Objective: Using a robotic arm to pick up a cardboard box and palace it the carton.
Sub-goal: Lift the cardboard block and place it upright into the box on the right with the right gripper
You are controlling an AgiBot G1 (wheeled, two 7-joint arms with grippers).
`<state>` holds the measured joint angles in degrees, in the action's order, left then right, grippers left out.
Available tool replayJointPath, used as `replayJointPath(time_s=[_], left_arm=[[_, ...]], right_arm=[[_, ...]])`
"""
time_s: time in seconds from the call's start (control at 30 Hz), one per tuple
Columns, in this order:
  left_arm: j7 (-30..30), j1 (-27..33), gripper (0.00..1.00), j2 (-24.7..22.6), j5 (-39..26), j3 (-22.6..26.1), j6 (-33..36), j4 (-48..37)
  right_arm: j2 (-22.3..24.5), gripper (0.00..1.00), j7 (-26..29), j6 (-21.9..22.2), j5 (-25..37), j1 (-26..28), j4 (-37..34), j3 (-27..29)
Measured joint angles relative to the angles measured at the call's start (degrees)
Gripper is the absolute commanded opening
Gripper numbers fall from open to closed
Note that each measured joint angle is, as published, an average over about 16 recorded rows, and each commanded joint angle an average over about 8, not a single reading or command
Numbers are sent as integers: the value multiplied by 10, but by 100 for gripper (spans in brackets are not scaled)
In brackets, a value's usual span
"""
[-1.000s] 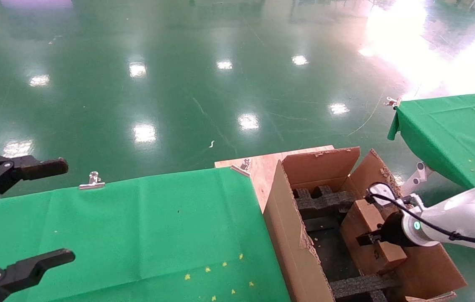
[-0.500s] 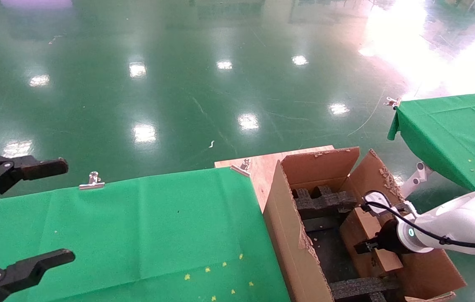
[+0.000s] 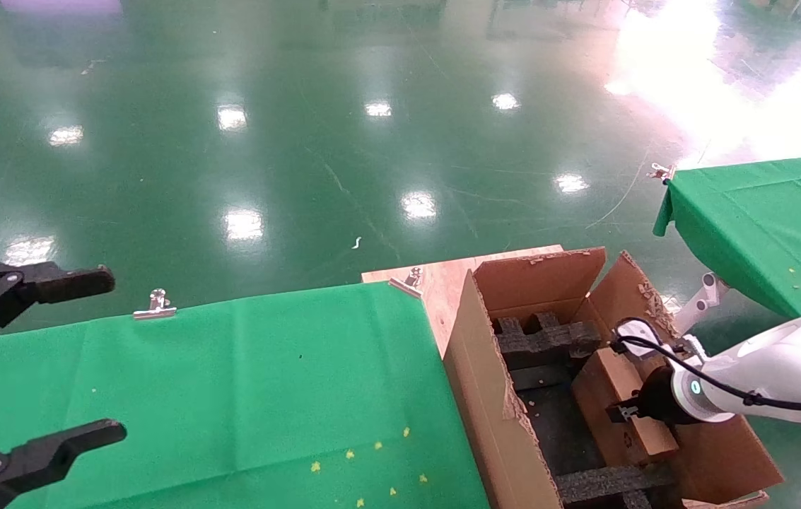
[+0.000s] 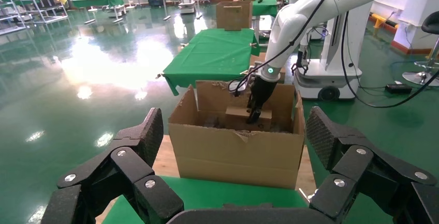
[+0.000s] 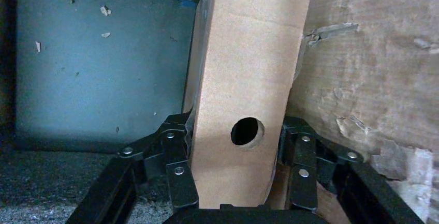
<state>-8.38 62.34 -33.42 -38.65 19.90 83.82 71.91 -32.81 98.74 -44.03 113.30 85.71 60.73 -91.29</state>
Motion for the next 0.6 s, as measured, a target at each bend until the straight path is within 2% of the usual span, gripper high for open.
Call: replayJointPath(time_s=[0.37,0.6], left_arm=[[0,0,100,0,0,0,0,0],[0,0,100,0,0,0,0,0]], right_arm=[[6,100,-5,-7,-3,21,9,8],[17,100,-10,-10,-3,52,35,22]])
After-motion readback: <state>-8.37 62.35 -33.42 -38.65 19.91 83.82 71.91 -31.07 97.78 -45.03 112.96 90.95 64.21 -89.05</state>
